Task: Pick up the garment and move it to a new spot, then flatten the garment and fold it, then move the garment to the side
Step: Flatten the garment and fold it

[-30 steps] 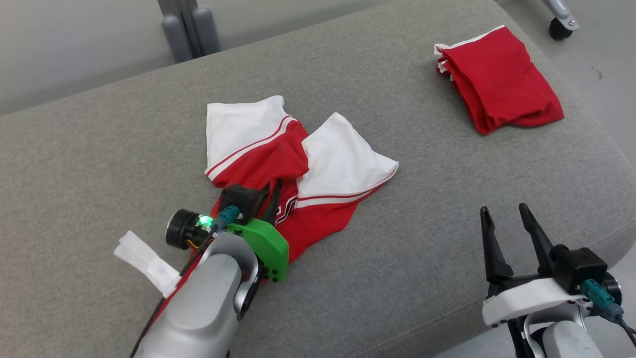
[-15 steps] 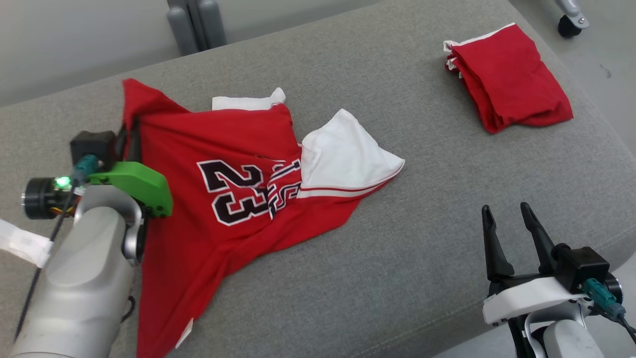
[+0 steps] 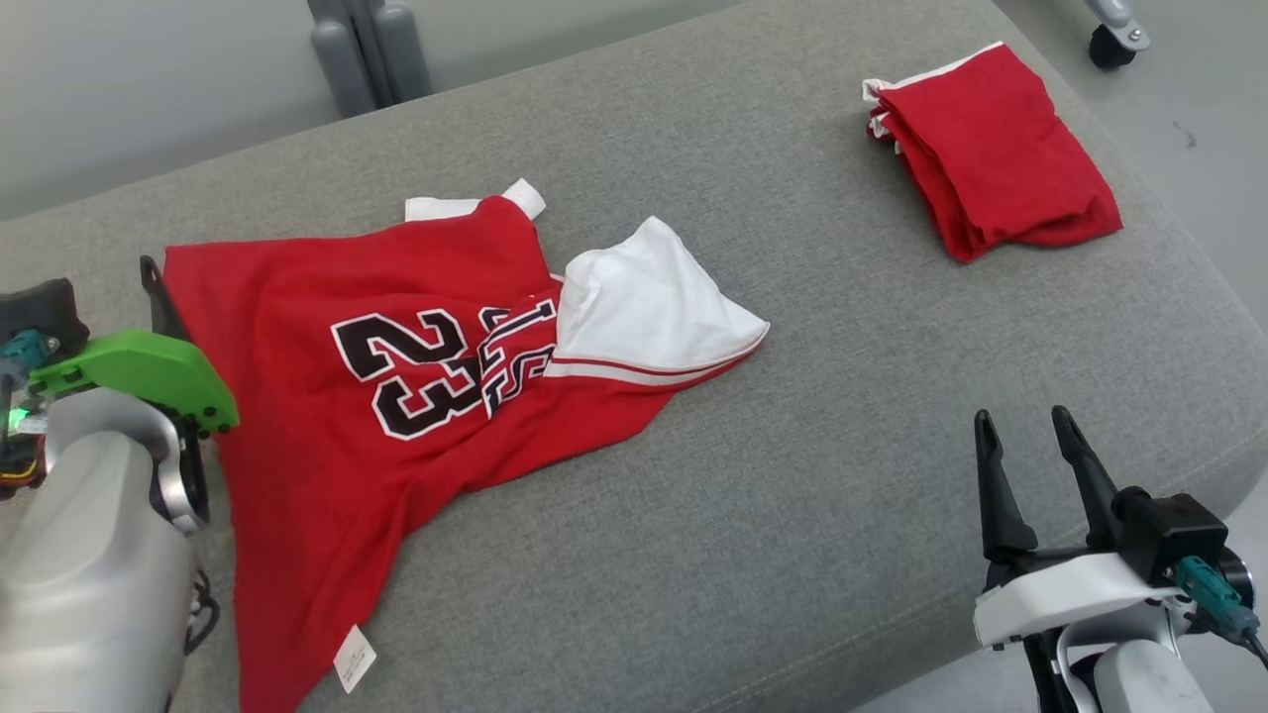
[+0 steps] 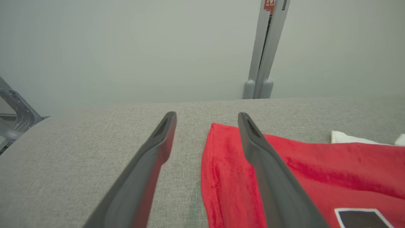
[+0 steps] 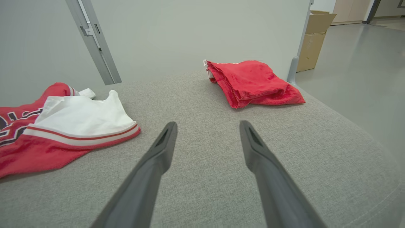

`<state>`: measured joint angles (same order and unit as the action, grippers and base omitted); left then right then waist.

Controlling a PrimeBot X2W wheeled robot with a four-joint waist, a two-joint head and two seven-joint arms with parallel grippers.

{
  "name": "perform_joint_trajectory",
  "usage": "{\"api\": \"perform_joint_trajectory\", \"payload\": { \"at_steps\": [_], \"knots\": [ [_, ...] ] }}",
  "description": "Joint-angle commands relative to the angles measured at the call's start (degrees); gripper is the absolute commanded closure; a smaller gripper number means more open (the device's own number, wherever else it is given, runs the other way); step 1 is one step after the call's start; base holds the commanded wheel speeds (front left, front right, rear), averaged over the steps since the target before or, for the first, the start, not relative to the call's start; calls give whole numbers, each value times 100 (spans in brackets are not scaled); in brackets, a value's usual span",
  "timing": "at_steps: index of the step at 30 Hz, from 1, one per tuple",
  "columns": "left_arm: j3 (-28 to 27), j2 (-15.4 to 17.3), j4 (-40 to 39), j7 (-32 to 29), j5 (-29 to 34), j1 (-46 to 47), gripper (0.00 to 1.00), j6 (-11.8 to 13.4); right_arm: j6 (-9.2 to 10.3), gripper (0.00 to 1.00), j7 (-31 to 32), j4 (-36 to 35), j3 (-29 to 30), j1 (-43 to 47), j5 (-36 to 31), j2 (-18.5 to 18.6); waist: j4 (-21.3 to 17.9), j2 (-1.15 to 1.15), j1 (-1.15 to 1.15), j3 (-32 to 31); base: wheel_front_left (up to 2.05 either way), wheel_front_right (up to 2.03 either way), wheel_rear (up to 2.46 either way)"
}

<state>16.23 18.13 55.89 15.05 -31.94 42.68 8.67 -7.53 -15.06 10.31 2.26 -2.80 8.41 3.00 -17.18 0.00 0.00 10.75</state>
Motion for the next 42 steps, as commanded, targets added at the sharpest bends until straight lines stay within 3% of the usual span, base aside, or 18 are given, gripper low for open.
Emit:
{"api": "perform_joint_trajectory", "payload": {
  "at_steps": [1, 5, 12, 20, 29, 31, 35, 37, 38, 42],
  "knots": [
    [-87, -140, -203, 15, -74, -80, 0, -11, 8, 0, -14, -12, 19, 68, 6, 2, 42, 0, 0, -24, 0, 0, 0],
    [113, -637, -629, -9, -108, -257, 0, -429, 9, 0, -14, -9, -29, 83, 8, -3, 102, 0, 0, -16, 0, 0, 0],
    [962, -1307, -1030, -715, -19, -10, 0, -1197, 9, 0, -14, -69, -205, -179, -10, -4, 24, 0, 0, 212, 0, 0, 0],
    [1637, -1485, -896, -1337, -42, 261, 0, -1383, 9, 0, -14, -75, -311, -316, 70, -7, -244, 0, 0, 537, 0, 0, 0],
    [1857, -1510, -625, -1334, -237, 389, 0, -1403, 9, 0, -14, -21, -287, -309, 156, -9, -317, 0, 0, 585, 0, 0, 0],
    [1909, -1510, -597, -1270, -253, 411, 33, -1411, 9, 0, -14, -14, -283, -342, 159, -9, -303, 0, 0, 575, 0, 0, 0],
    [2041, -1512, -593, -1133, -330, 458, 62, -1417, 9, 0, -14, 5, -321, -369, 159, -10, -279, 0, 0, 554, 0, 0, 0],
    [2140, -1513, -628, -1077, -383, 455, 91, -1418, 9, 0, -14, 13, -330, -375, 159, -9, -272, 0, 0, 540, 0, 0, 0],
    [2194, -1513, -646, -1054, -411, 446, 100, -1423, 9, 0, -14, 12, -334, -376, 159, -9, -270, 0, 0, 534, 0, 0, 0],
    [2460, -1512, -748, -961, -518, 349, 100, -1455, 9, 0, -14, 21, -327, -344, 156, -9, -262, 0, 0, 488, 0, 0, 0]
  ]
}}
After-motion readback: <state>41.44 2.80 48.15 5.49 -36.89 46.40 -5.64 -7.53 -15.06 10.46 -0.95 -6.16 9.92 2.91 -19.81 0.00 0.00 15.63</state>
